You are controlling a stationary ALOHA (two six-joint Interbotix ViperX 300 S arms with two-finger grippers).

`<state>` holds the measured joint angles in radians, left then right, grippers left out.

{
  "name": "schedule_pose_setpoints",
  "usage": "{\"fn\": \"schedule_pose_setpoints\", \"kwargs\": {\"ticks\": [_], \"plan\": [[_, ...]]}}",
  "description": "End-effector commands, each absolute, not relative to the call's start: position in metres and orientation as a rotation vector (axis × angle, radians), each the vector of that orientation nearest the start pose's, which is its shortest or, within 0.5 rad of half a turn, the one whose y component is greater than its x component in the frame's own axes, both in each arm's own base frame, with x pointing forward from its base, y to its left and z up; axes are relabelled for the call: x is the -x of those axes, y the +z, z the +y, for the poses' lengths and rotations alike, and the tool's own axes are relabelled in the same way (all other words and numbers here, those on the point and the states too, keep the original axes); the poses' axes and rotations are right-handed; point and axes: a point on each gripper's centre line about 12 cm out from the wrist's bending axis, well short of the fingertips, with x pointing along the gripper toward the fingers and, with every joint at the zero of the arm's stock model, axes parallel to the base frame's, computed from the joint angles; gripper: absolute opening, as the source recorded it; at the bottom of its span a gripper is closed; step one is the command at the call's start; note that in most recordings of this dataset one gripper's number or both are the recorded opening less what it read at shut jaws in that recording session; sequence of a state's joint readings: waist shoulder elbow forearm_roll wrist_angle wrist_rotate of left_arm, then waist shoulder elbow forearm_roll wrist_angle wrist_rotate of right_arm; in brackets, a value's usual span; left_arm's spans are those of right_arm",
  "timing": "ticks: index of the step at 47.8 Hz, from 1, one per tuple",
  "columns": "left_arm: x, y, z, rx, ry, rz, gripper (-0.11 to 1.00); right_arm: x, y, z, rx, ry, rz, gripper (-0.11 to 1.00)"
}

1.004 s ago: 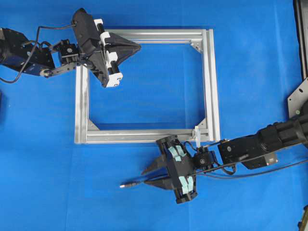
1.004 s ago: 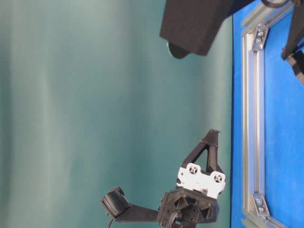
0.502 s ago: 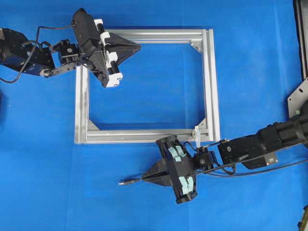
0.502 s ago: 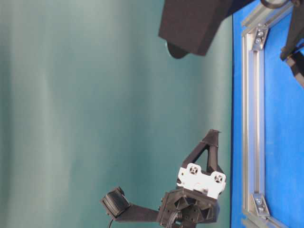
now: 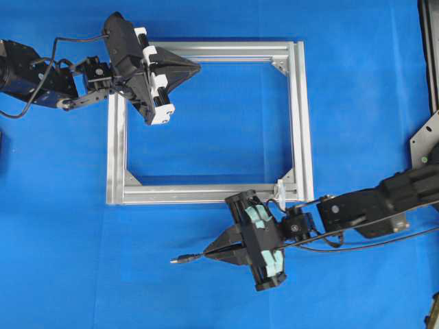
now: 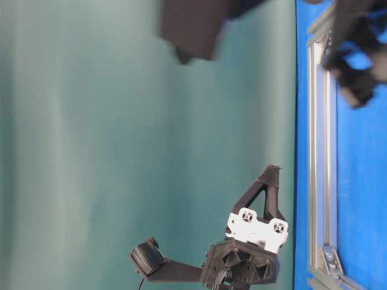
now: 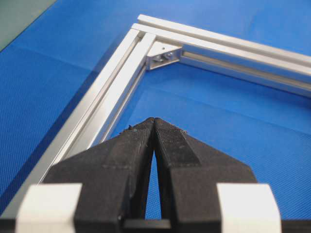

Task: Insert the wire through the string loop located on the right side.
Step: 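Close the right gripper on the cable just behind the USB plug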

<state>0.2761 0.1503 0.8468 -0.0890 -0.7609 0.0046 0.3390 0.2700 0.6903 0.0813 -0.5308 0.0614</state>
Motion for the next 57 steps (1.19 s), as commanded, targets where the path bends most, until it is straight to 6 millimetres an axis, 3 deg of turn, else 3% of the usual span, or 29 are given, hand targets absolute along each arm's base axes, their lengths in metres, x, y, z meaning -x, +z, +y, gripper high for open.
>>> {"fn": "schedule_pose_setpoints", "kwargs": {"ticks": [1,10,57], "plan": [[-0.367,0.152,0.111,0.075,0.340,0.178,0.00,-0.395,0.139,0.134,-0.058,0.271,0.389,-0.03],[-0.368,0.152,0.111,0.077,0.338,0.178,0.00,-0.392,0.156,0.131,-0.061,0.269,0.388,-0.03],[-0.366,0.150,0.110,0.077,0.339,0.182,0.00,-0.392,0.156,0.131,-0.061,0.269,0.392,-0.03]]}}
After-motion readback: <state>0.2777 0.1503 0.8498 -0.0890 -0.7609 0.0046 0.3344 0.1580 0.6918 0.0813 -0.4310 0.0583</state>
